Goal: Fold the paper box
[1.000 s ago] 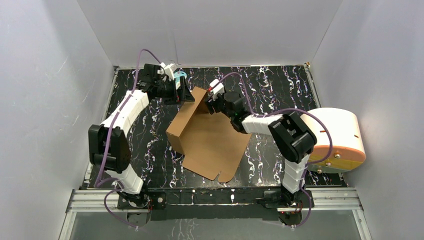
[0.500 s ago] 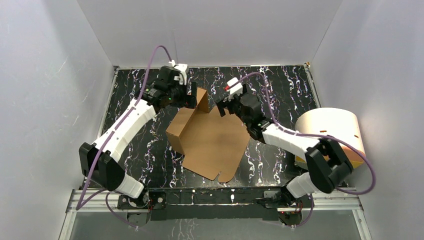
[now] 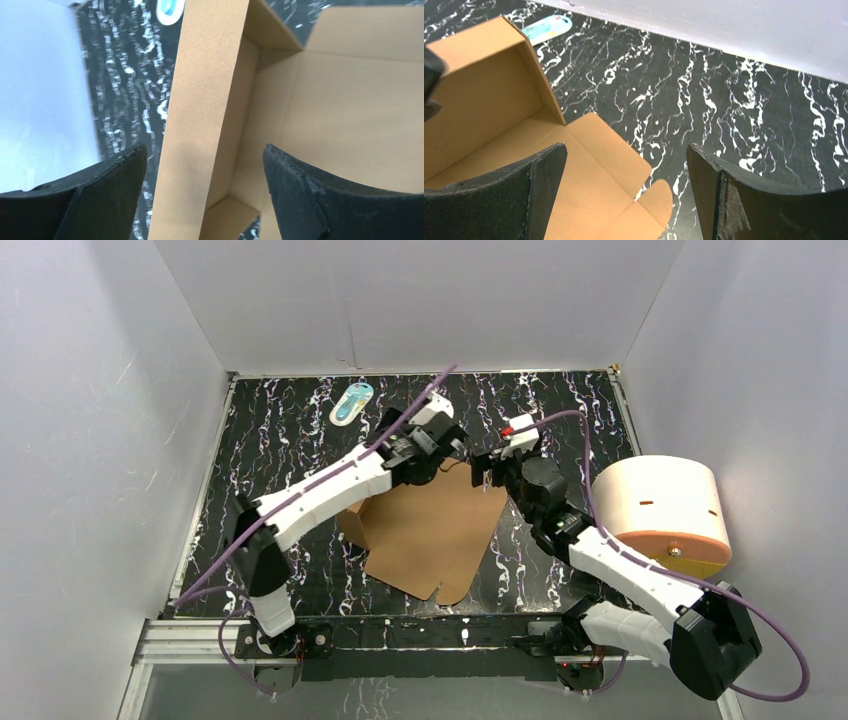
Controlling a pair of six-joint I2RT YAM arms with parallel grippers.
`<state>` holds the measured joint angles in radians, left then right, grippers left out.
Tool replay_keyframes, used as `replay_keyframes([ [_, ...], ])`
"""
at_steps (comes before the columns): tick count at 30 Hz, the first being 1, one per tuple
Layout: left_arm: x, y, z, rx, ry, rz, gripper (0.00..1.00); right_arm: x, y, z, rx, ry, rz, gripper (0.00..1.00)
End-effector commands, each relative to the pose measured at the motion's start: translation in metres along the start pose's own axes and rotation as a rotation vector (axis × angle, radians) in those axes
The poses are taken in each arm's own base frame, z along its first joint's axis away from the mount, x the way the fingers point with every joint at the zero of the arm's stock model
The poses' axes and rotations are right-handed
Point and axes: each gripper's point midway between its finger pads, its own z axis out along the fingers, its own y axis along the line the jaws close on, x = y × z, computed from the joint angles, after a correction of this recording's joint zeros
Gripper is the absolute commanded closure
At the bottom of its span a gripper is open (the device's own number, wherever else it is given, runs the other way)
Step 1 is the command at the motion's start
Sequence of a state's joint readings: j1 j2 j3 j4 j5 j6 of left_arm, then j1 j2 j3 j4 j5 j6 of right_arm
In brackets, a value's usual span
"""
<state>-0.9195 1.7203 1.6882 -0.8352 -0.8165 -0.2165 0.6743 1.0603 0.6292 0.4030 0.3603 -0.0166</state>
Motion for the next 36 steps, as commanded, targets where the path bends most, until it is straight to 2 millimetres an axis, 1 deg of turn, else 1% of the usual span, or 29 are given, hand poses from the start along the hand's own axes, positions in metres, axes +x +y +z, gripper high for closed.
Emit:
replay_keyframes([
  [1, 0.0, 0.041, 0.0, -0.31, 0.006, 0.128, 0.21, 0.0, -0.007, -0.014, 0.028, -0.006, 0.072, 0.02],
  [6, 0.004, 0.032, 0.012, -0.338, 0.021, 0.17, 0.31, -0.001, -0.013, -0.027, 0.039, -0.013, 0.073, 0.01],
  [9, 0.01, 0.026, 0.021, -0.363, 0.037, 0.208, 0.36, -0.004, -0.018, -0.03, 0.055, -0.028, 0.072, 0.01],
  [13, 0.01, 0.029, 0.025, -0.415, 0.018, 0.227, 0.5, -0.007, -0.016, -0.031, 0.043, -0.043, 0.081, 0.01],
  [17, 0.011, 0.026, 0.03, -0.384, 0.008, 0.208, 0.65, -0.017, -0.019, -0.035, 0.05, -0.068, 0.087, 0.01],
  [19, 0.013, 0.028, 0.033, -0.373, 0.014, 0.191, 0.71, -0.023, -0.021, -0.039, 0.053, -0.083, 0.081, 0.01],
  [22, 0.02, 0.036, 0.039, -0.351, 0.041, 0.141, 0.8, -0.029, -0.023, -0.043, 0.054, -0.092, 0.061, 0.02],
  [26, 0.035, 0.045, 0.051, -0.292, 0.089, 0.058, 0.85, -0.037, -0.024, -0.047, 0.052, -0.098, 0.057, 0.01],
  [30, 0.048, 0.064, 0.058, -0.242, 0.124, -0.042, 0.87, -0.043, -0.024, -0.05, 0.047, -0.104, 0.054, 0.01],
  [36, 0.066, 0.087, 0.068, -0.112, 0.155, -0.25, 0.88, -0.061, -0.019, -0.057, 0.002, -0.121, 0.055, 0.01],
])
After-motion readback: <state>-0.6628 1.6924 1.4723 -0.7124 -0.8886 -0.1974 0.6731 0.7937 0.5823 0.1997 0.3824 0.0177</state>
